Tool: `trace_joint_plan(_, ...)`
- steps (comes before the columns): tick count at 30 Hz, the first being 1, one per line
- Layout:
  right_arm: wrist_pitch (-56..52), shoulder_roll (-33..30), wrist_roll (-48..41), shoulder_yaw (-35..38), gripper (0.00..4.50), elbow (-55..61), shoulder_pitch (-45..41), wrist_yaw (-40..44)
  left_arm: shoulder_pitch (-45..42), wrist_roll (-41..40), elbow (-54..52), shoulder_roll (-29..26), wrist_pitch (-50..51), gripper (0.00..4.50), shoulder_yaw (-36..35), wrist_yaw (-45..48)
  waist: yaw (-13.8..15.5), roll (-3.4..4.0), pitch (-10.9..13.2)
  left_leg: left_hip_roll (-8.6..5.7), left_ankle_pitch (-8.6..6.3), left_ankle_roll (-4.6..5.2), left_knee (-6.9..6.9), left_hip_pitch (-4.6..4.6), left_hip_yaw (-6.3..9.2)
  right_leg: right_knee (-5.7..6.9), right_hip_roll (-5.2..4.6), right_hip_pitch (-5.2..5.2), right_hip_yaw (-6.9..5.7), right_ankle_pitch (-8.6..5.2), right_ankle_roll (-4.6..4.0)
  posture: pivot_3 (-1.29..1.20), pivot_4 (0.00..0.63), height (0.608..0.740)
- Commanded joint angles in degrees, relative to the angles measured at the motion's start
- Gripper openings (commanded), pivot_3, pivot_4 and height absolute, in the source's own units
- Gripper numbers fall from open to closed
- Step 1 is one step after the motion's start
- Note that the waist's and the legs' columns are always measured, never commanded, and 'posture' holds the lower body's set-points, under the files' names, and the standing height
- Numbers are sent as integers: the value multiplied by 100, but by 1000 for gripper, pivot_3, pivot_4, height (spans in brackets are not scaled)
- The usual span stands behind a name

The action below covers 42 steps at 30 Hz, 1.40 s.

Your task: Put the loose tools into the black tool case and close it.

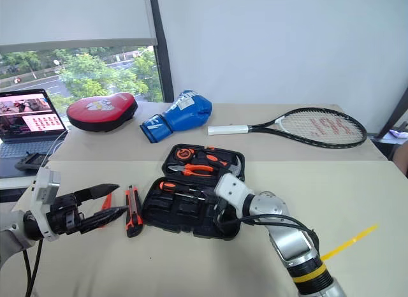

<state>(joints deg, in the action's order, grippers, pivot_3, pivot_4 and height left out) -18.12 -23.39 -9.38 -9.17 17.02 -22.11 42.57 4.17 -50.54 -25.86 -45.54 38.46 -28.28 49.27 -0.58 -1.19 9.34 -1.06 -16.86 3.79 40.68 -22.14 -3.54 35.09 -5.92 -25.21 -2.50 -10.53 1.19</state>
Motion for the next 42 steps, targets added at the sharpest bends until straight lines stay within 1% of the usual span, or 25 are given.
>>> trace_joint_plan(1,-435,-384,-1277,809,601,869,0,547,-126,98,17,205,284,4500,-258,-1118,4,-1,-1,1,-1,1,0,7,3,-1,-1,9,-5,0,0,0,150,740)
trace_joint_plan(2,-694,-537,-1735,1001,807,1055,38,732,-161,129,16,240,522,4500,-256,-1545,9,-2,0,1,-4,6,0,9,3,-2,-3,11,-6,0,0,0,150,740)
trace_joint_plan(3,-902,-725,-2072,1171,1198,1209,88,895,-182,351,-26,171,930,4500,-184,-2106,22,-3,0,1,-6,9,0,10,5,-2,-6,13,-9,0,0,0,150,740)
trace_joint_plan(5,-1208,-1128,-2630,1493,1808,1441,228,1183,-251,493,-128,159,1745,4500,-122,-3022,58,-1,3,-3,-9,15,0,7,10,-1,-16,12,-9,0,0,0,150,740)
trace_joint_plan(9,-1658,-1800,-3514,2129,3138,1622,501,1453,-141,791,-503,417,2296,4500,51,-3881,94,-4,3,-3,-15,24,0,6,9,-5,-31,14,1,0,1,0,150,740)
trace_joint_plan(11,-1864,-2075,-3951,2416,3854,1689,627,1561,-151,822,-646,726,2578,4500,106,-4287,115,-4,2,-4,-16,24,0,4,9,-7,-52,14,11,1,2,0,150,740)
trace_joint_plan(13,-1913,-2320,-4076,2554,4457,1761,770,1665,-189,766,-807,1039,2818,4500,255,-4509,128,-6,1,-1,-23,13,0,4,8,-6,-59,13,16,1,2,0,150,740)
trace_joint_plan(17,-1805,-2542,-3964,2568,4457,1827,931,1609,-376,990,-779,1633,3298,4500,371,-5170,153,-11,-2,0,-38,-14,2,4,10,-4,-63,16,16,1,1,0,150,740)
trace_joint_plan(20,-1773,-2598,-3931,2538,4500,1881,980,1532,-495,1140,-744,1971,3426,3812,303,-5428,163,-5,-5,-4,-39,-13,2,10,9,-1,-62,20,19,5,-2,0,150,740)
trace_joint_plan(25,-1784,-2608,-3965,2594,4500,2025,1128,1400,-447,1410,-658,2034,2995,1960,267,-5246,174,-6,-5,-1,-23,18,2,13,10,0,-58,22,18,6,-4,0,150,740)
trace_joint_plan(26,-1783,-2605,-3967,2609,4500,2051,1160,1358,-416,1451,-621,2005,2885,1692,261,-5153,183,-6,-5,-1,-23,18,2,11,10,-1,-58,22,18,6,-4,0,150,740)
trace_joint_plan(27,-1781,-2600,-3973,2624,4500,2087,1204,1315,-383,1502,-576,1933,2707,1534,287,-4995,193,-5,-5,-1,-22,16,2,10,10,-2,-59,21,17,6,-4,0,150,740)
trace_joint_plan(28,-1772,-2592,-3973,2639,4500,2135,1260,1272,-362,1557,-547,1850,2387,985,326,-4729,195,-5,-5,-2,-19,11,2,8,9,-2,-60,19,18,5,-4,0,150,740)
trace_joint_plan(29,-1767,-2584,-3976,2647,4500,2185,1306,1225,-365,1592,-524,1756,2074,757,363,-4449,204,-5,-5,-2,-19,10,2,7,10,-4,-61,18,18,6,-5,0,150,740)
trace_joint_plan(30,-1735,-2551,-3943,2693,4500,2277,1428,1150,-479,1481,-417,1696,1439,493,310,-3760,231,-8,-4,-3,-19,10,2,6,10,-5,-62,18,18,5,-5,0,150,740)
trace_joint_plan(31,-1717,-2531,-3926,2719,4500,2345,1504,1084,-561,1396,-314,1653,971,478,264,-3258,245,-10,-4,-1,-20,9,2,-2,11,-6,-62,12,16,5,-6,0,150,740)
trace_joint_plan(32,-1457,-2473,-3544,2812,4500,2539,1794,963,-862,1086,28,1109,767,478,341,-1960,277,-11,-4,0,-20,4,4,-8,11,-6,-62,7,14,5,-7,0,150,740)
trace_joint_plan(33,-1443,-2475,-3509,2922,4500,2685,2086,962,-1205,963,409,482,654,478,573,-811,301,-14,-2,0,-21,1,4,-12,10,-6,-63,2,14,6,-9,0,150,740)
trace_joint_plan(34,-1414,-2450,-3455,3027,4500,2785,2313,914,-1584,1125,802,-96,327,478,975,223,337,-21,-1,-1,-19,-1,8,-21,12,-3,-61,0,6,3,-13,0,150,740)
trace_joint_plan(35,-1397,-2437,-3440,3086,4500,2845,2455,872,-1852,1272,1114,-478,32,478,1276,919,356,-25,-1,2,-12,-13,11,-29,13,-3,-54,-8,-5,3,-22,0,150,740)
trace_joint_plan(36,-1353,-2409,-3500,3236,4500,2928,2627,886,-2411,1600,1623,-681,-447,478,1802,1618,350,-18,-3,-5,-3,-17,18,-38,17,-4,-17,-8,-50,-22,-63,0,150,740)
trace_joint_plan(38,-1282,-2372,-3563,3507,4500,3088,2876,837,-3437,2157,2648,-732,-1199,478,2678,2668,363,18,-10,-14,3,11,16,-22,2,-6,-19,8,-45,-22,-67,0,150,740)
trace_joint_plan(39,-1294,-2355,-3610,3667,4500,3173,3017,787,-3951,2570,3241,-628,-1789,478,3148,3181,363,27,-11,-26,0,40,16,-18,-9,-14,-22,16,-39,-24,-63,0,150,740)
trace_joint_plan(40,-1317,-2348,-3646,3794,4500,3253,3141,752,-4357,2906,3742,-473,-2281,478,3493,3532,352,28,-12,-26,-6,59,17,-16,-25,-19,-21,19,-27,-23,-60,0,150,740)
trace_joint_plan(42,-1340,-2342,-3685,3979,4500,3403,3360,702,-5007,3285,4556,-121,-2765,478,3914,3908,320,20,-11,-33,-17,91,22,-6,-32,-21,-23,33,-17,-17,-36,0,150,740)
